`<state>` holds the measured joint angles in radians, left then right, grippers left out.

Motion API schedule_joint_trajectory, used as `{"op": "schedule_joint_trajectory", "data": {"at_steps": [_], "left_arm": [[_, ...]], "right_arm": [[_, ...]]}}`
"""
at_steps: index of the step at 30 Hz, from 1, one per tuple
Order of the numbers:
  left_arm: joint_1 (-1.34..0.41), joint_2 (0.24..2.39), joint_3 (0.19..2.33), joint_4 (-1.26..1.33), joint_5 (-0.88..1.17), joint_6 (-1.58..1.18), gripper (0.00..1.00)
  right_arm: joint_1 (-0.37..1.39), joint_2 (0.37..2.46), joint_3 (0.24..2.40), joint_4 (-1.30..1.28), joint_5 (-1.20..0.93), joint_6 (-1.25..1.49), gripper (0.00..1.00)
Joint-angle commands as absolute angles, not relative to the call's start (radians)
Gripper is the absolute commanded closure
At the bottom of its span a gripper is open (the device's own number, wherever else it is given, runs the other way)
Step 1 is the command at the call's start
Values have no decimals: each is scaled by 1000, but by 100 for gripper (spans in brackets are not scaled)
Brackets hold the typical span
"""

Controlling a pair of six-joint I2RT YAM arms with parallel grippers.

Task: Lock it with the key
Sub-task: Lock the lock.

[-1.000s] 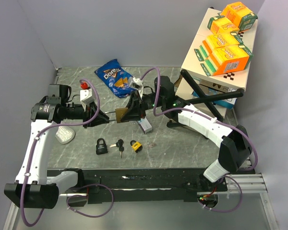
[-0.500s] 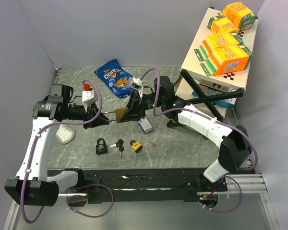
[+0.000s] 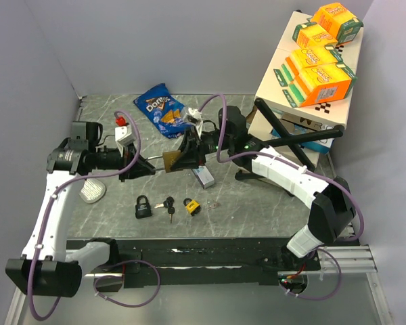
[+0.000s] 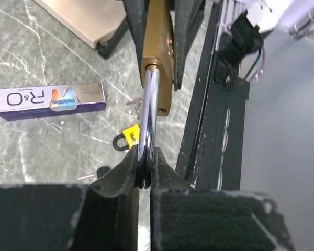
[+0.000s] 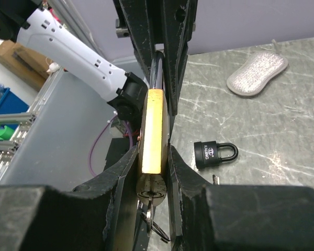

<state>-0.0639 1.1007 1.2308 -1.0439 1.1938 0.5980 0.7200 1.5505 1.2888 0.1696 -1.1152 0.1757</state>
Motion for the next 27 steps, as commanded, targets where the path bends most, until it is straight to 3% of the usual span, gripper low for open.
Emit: {"op": "schedule_joint_trajectory", "data": {"at_steps": [1, 9, 20, 22, 27], "left_arm": [[-135, 1049, 1183, -705, 1322, 310, 99], [-176, 1042, 1154, -641, 1342, 223, 99], [-178, 1091, 1213, -825, 1367, 373, 99], [-178, 1077, 1201, -766, 1353, 324, 99], [-198, 993, 1050, -247, 1260, -49, 99]], "right_arm": [[790, 1542, 1353, 301, -1100, 169, 100], [802, 1554, 1364, 287, -1086, 132, 100], [808, 1548, 1365, 235, -1098, 46, 100], [810, 1552, 1362, 262, -1107, 81, 100], [836, 1563, 1345, 331, -1138, 173, 100]]}}
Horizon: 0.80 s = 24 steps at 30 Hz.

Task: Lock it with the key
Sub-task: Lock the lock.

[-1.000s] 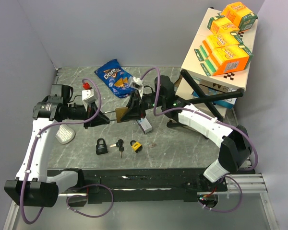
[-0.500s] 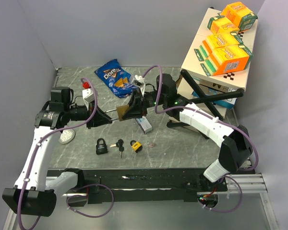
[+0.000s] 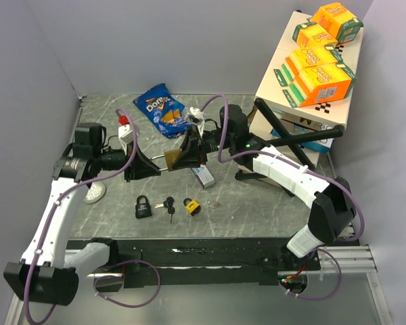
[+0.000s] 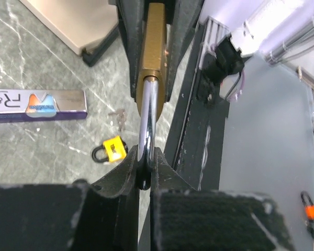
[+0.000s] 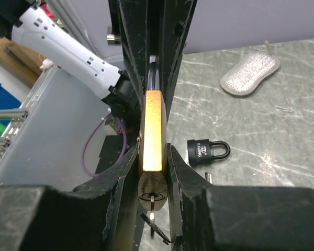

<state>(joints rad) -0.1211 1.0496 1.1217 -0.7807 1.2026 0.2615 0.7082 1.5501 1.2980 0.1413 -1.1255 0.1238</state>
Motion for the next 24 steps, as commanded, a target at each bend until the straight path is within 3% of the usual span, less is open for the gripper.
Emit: {"op": "schedule_joint_trajectory", "data": {"at_steps": [1, 15, 23, 24], "left_arm": [[-210, 985, 1026, -185, 1250, -96, 99], [-305, 1051, 1058, -121, 1206, -109, 99], [-272, 991, 1062, -452, 1200, 162, 99], [-262, 986, 1063, -522, 1197, 193, 99]], "right_arm": [[844, 1568, 1347, 353, -1141, 190, 100], [893, 1600, 1362, 352, -1175, 235, 100], [816, 1539, 1362, 117, -1173, 92, 100], [805, 1534, 1367, 85, -1172, 57, 94]]}}
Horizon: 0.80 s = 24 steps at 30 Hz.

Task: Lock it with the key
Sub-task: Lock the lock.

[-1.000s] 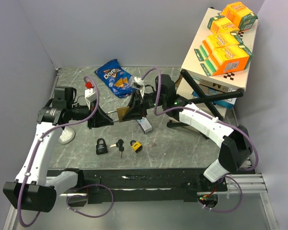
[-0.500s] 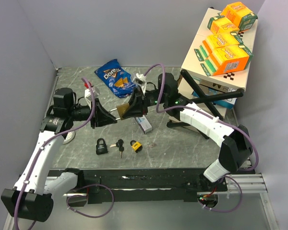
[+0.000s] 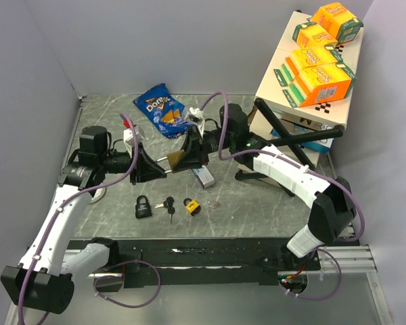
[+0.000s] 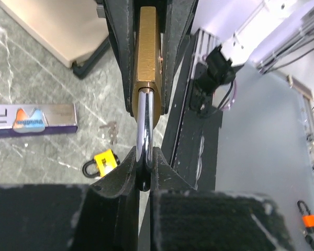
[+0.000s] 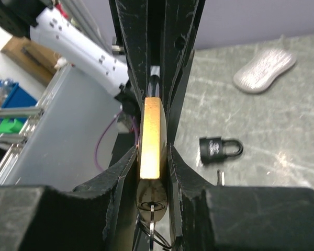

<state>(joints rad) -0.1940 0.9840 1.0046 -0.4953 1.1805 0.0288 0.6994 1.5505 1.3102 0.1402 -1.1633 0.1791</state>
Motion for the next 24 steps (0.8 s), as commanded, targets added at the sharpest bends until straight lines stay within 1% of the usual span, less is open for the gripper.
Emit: {"op": "schedule_joint_trajectory", "data": {"at_steps": [1, 2, 4, 5, 7, 8, 10, 13, 15, 20, 24], "left_arm": [[-236, 977, 1065, -561, 1209, 221, 99], [-220, 973, 1066, -592, 1213, 277, 99], [-174, 971, 1080, -695, 1224, 333, 99], [-160, 973, 1086, -731, 1235, 401, 99], [-132, 989, 1115, -857, 1238, 477, 99], [-124, 994, 1123, -898, 1239, 548, 99], [-118, 1008, 1143, -975, 1239, 604, 99], [-114, 1008, 1149, -1000, 1253, 630, 99], [-114, 1000, 1147, -996, 1255, 630, 99], [-114, 985, 1140, -974, 1252, 612, 99], [-115, 997, 1152, -988, 1253, 627, 99]], "right_arm": [[783, 1528, 1374, 18, -1175, 37, 86], [770, 1516, 1379, -3, -1177, 22, 69], [749, 1500, 1393, -87, -1180, -47, 54], [729, 1494, 1400, -163, -1177, -73, 41], [710, 1480, 1426, -253, -1172, -158, 36], [697, 1476, 1434, -332, -1172, -210, 35], [681, 1462, 1446, -394, -1164, -256, 35], [655, 1451, 1454, -495, -1158, -328, 35], [649, 1454, 1462, -547, -1147, -376, 37], [647, 1473, 1474, -538, -1149, -371, 50], [650, 1477, 1465, -509, -1150, -351, 51]]}}
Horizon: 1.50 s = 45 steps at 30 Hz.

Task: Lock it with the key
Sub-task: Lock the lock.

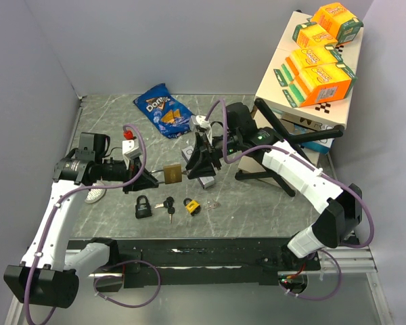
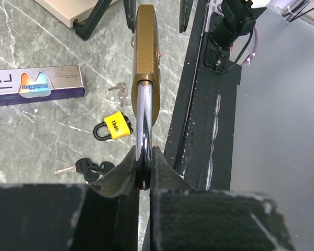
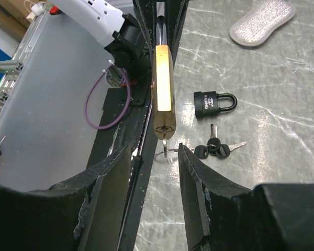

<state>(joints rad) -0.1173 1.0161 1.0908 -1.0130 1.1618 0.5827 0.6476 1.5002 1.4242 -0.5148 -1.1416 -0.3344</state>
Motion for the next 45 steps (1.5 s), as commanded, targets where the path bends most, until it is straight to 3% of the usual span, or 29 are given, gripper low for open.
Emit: {"op": "schedule_joint_trajectory", "data": {"at_steps": [1, 11, 14, 20, 22, 38, 41, 45], "left_arm": [[-115, 999, 1152, -989, 1252, 629, 99], [-115, 1003, 1155, -968, 1250, 614, 99], [-115, 1009, 1155, -969, 1253, 614, 99], [-114, 1017, 1161, -979, 1252, 621, 99], [-114, 1019, 1163, -986, 1246, 629, 99], [-3, 1072, 1160, -1218, 1223, 887, 99], [53, 1081, 1141, -1165, 1229, 833, 99], [126, 1080, 1091, -941, 1200, 533, 99]], "right_arm": [[652, 1479, 1462, -506, -1149, -345, 51], [670, 1500, 1459, -480, -1131, -336, 56], [670, 1508, 1463, -492, -1120, -344, 63], [669, 1516, 1471, -506, -1092, -362, 85], [670, 1514, 1474, -515, -1080, -376, 100], [548, 1482, 1453, -631, -1017, -489, 100], [570, 1497, 1424, -521, -938, -402, 100], [639, 1564, 1397, -384, -769, -260, 100]]}}
